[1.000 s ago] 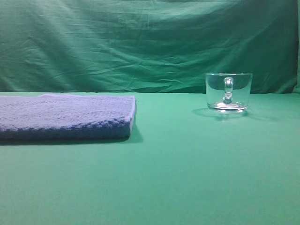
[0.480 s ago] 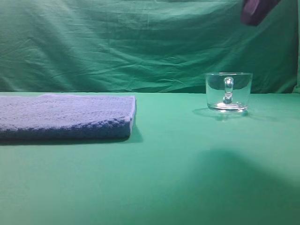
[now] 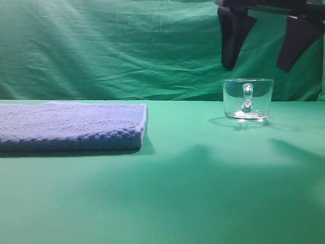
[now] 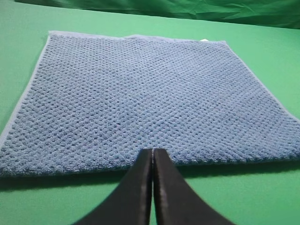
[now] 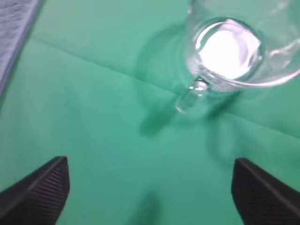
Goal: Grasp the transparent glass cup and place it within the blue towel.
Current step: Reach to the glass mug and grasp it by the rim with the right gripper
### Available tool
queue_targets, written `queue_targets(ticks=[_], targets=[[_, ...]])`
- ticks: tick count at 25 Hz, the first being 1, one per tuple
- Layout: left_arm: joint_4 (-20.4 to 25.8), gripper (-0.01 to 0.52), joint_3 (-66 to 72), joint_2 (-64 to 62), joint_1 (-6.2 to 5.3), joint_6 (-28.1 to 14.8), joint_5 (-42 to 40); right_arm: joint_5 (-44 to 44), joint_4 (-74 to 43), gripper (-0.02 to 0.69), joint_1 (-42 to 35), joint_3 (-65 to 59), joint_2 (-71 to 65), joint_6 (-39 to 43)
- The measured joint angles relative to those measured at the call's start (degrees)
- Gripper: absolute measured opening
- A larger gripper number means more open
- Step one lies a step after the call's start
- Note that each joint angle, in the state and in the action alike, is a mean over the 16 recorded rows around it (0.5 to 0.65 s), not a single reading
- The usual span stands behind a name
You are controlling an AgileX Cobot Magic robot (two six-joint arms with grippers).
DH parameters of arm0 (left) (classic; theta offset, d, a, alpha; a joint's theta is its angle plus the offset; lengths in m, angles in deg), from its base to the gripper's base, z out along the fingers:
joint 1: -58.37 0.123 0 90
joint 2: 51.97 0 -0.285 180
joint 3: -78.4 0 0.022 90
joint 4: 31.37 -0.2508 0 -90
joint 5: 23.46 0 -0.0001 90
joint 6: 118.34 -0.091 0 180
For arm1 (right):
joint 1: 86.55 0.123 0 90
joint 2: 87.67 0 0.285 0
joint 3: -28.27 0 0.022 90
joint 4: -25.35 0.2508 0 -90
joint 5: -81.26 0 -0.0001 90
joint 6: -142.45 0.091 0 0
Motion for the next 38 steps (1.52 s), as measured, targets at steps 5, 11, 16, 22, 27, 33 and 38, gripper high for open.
queue_targets(ticks=[5,11,16,22,27,33,38], targets=[[0.0,0.0,0.0,0.0,0.0,0.0,0.0,1.4,-3.0,0.579,0.0,1.8,-3.3,6.2],[0.0,0.0,0.0,0.0,0.0,0.0,0.0,2.4,-7.3,0.5,0.0,3.2,-5.2,12.3],[0.0,0.0,0.0,0.0,0.0,0.0,0.0,2.3,-10.9,0.359,0.0,3.6,-5.7,15.4],[0.0,0.0,0.0,0.0,0.0,0.0,0.0,1.6,-14.7,0.19,0.0,3.7,-5.8,17.6],[0.0,0.0,0.0,0.0,0.0,0.0,0.0,0.4,-15.9,0.106,0.4,4.6,-5.2,16.3],[0.0,0.0,0.0,0.0,0.0,0.0,0.0,-0.7,-12.1,0.1,3.7,8.2,-3.2,7.7],[0.0,0.0,0.0,0.0,0.0,0.0,0.0,0.6,-4.6,0.1,9.3,11.7,-2.2,-3.8]])
